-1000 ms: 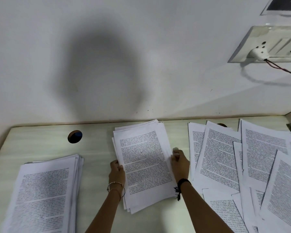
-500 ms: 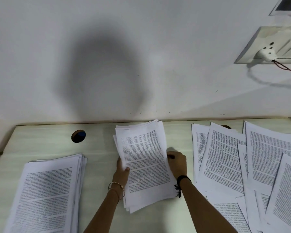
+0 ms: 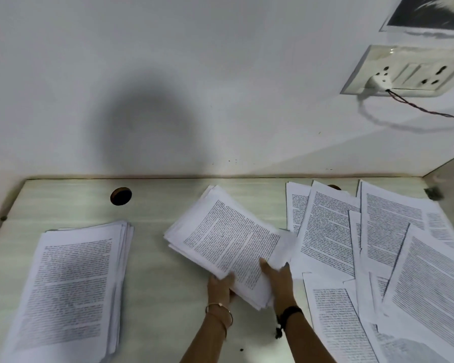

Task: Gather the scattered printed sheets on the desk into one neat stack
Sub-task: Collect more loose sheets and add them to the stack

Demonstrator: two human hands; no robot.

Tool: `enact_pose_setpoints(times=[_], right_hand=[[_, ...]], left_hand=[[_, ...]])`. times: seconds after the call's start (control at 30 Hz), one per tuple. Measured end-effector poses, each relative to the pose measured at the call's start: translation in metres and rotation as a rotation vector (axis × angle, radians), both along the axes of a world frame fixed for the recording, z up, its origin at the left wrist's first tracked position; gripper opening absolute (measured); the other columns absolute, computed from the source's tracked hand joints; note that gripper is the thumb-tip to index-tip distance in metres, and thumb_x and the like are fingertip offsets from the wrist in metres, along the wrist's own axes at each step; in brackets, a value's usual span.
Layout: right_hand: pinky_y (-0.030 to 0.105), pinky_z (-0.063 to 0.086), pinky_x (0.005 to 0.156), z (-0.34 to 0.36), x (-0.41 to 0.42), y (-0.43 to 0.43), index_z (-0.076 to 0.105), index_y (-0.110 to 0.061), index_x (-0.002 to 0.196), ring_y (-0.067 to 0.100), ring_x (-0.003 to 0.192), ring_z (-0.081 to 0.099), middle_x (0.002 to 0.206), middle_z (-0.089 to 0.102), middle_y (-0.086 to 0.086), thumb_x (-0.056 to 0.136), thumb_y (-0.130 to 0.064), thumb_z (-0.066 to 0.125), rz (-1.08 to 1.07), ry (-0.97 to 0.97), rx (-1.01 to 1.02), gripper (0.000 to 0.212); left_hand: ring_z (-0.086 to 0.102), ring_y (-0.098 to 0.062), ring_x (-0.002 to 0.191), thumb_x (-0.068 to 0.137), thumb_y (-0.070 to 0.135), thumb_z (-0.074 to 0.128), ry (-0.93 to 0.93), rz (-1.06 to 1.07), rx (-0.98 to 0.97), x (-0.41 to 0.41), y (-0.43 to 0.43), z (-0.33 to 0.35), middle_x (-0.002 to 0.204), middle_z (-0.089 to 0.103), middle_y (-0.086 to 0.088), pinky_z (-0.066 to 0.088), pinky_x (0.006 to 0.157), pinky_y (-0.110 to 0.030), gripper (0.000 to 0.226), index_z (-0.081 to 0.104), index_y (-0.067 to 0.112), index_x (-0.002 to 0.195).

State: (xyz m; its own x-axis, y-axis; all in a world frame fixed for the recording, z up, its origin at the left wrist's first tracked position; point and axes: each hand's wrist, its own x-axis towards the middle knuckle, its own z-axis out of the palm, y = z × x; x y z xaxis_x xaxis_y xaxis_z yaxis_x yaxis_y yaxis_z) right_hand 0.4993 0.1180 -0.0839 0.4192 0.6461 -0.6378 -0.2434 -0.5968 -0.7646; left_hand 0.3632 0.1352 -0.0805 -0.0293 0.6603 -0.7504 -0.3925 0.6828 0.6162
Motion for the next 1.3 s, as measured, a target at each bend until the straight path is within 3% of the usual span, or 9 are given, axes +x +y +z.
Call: enact_pose_setpoints(times=[0.13,0.2,0.27,0.43,0.63,0.83,1.03,1.2,1.3], right_hand=[[0.041,0.049,0.097,0.006,0.037,-0.004,0.053,-0.02,0.129,0.022,0.116,0.06,0.124,0.064,0.002,0.076,-0.039,0.076,0.303,-0.097,0.032,0.061],[0.047,0.048,0.101,0.003,0.059,-0.006,0.054,-0.02,0.129,0.021,0.113,0.063,0.121,0.067,0.002,0.071,-0.044,0.078,0.39,-0.06,0.025,0.067],[0.047,0.046,0.102,-0.001,0.068,-0.006,0.055,-0.02,0.127,0.02,0.113,0.063,0.121,0.067,-0.001,0.066,-0.052,0.079,0.398,-0.098,-0.035,0.073],[0.031,0.041,0.086,0.008,0.046,-0.015,0.047,-0.011,0.122,0.023,0.098,0.051,0.117,0.057,0.01,0.088,-0.038,0.063,-0.051,-0.313,-0.161,0.047],[0.039,0.042,0.096,0.002,0.023,-0.022,0.035,-0.01,0.138,0.031,0.114,0.053,0.133,0.051,0.02,0.093,-0.042,0.052,0.092,-0.358,-0.145,0.057],[0.035,0.042,0.088,0.005,0.017,-0.017,0.035,-0.012,0.136,0.032,0.107,0.056,0.117,0.057,0.014,0.092,-0.04,0.054,0.148,-0.377,-0.153,0.055],[0.034,0.044,0.089,-0.001,0.015,-0.019,0.049,-0.01,0.124,0.027,0.102,0.056,0.115,0.06,0.012,0.089,-0.022,0.06,0.073,-0.318,-0.178,0.038],[0.043,0.057,0.082,0.003,0.009,-0.03,0.054,-0.012,0.124,0.029,0.105,0.066,0.116,0.068,0.011,0.072,-0.008,0.072,0.401,0.267,-0.096,0.055],[0.048,0.054,0.088,0.005,0.007,-0.033,0.051,-0.008,0.127,0.03,0.111,0.064,0.121,0.066,0.014,0.075,0.006,0.072,0.537,0.436,-0.089,0.058]], left_hand=[[0.061,-0.029,0.1,0.073,-0.01,0.068,0.28,0.155,0.11,-0.051,0.015,-0.009,0.118,0.061,-0.018,0.046,0.096,-0.053,0.046,0.054,0.002,0.115],[0.058,-0.018,0.067,0.074,-0.007,0.069,0.412,0.099,0.193,-0.086,0.035,-0.003,0.08,0.066,-0.005,0.049,0.076,-0.037,0.015,0.061,0.002,0.083],[0.04,-0.016,0.052,0.079,0.005,0.068,0.478,-0.087,0.135,-0.106,0.052,0.008,0.052,0.048,0.004,0.034,0.055,-0.025,0.029,0.048,0.012,0.059],[0.053,-0.026,0.069,0.094,0.02,0.047,0.667,-0.467,0.012,-0.112,0.062,-0.009,0.106,0.056,-0.02,0.047,0.042,-0.016,0.024,0.051,0.002,0.11],[0.051,-0.035,0.119,0.094,0.052,0.025,0.77,-0.725,-0.068,-0.11,0.061,-0.004,0.137,0.046,-0.019,0.048,0.095,-0.043,0.065,0.038,0.003,0.136],[0.063,-0.036,0.104,0.08,0.067,0.042,0.717,-0.75,-0.098,-0.117,0.052,-0.012,0.13,0.053,-0.02,0.054,0.082,-0.037,0.086,0.026,0.007,0.139],[0.067,-0.018,0.061,0.084,0.035,0.063,0.618,-0.549,-0.038,-0.116,0.053,-0.014,0.122,0.057,-0.014,0.05,0.048,-0.024,0.054,0.04,0.01,0.125],[0.059,-0.018,0.052,0.071,0.01,0.076,0.536,-0.068,-0.037,-0.122,0.043,-0.021,0.097,0.063,-0.028,0.048,0.041,-0.017,0.057,0.048,-0.013,0.114],[0.062,-0.026,0.1,0.078,0.018,0.072,0.528,-0.157,0.009,-0.116,0.039,-0.013,0.112,0.063,-0.018,0.047,0.086,-0.03,0.047,0.056,-0.004,0.117]])
